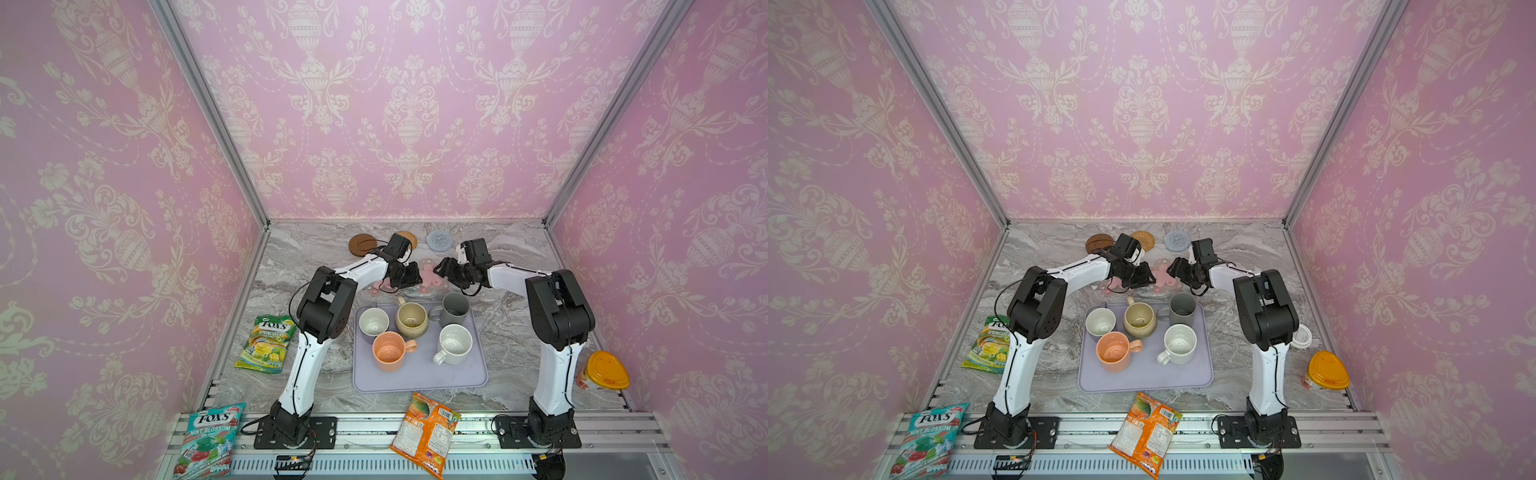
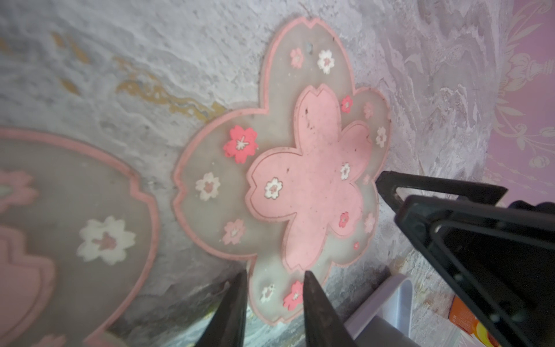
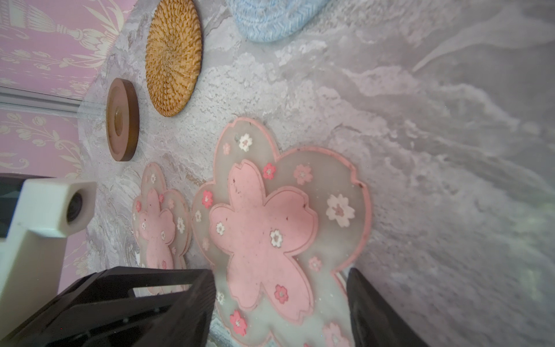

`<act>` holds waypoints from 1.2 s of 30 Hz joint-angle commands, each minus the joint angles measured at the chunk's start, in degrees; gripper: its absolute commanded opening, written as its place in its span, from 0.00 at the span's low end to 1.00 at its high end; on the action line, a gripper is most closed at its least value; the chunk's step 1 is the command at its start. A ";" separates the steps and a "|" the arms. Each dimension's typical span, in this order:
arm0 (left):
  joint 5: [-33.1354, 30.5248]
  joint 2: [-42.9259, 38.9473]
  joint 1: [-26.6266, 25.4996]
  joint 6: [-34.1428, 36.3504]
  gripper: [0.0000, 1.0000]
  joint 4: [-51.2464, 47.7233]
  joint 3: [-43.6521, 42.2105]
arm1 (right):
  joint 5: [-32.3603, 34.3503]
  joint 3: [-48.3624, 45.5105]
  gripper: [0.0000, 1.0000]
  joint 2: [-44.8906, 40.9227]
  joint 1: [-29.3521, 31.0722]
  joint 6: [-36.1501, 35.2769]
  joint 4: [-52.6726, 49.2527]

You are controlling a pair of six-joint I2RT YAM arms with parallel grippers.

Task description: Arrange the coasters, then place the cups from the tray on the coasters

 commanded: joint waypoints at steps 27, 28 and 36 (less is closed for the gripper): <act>-7.09 -5.26 7.04 2.73 0.35 -5.50 -7.90 | 1.05 -2.81 0.71 -2.38 -1.32 -2.41 -8.71; -6.90 -5.47 7.22 2.95 0.35 -5.43 -8.18 | 1.10 -2.97 0.71 -2.51 -1.41 -2.38 -8.72; -3.61 -6.56 7.84 4.23 0.35 -4.88 -8.07 | 1.23 -3.26 0.71 -3.35 -1.41 -2.53 -9.13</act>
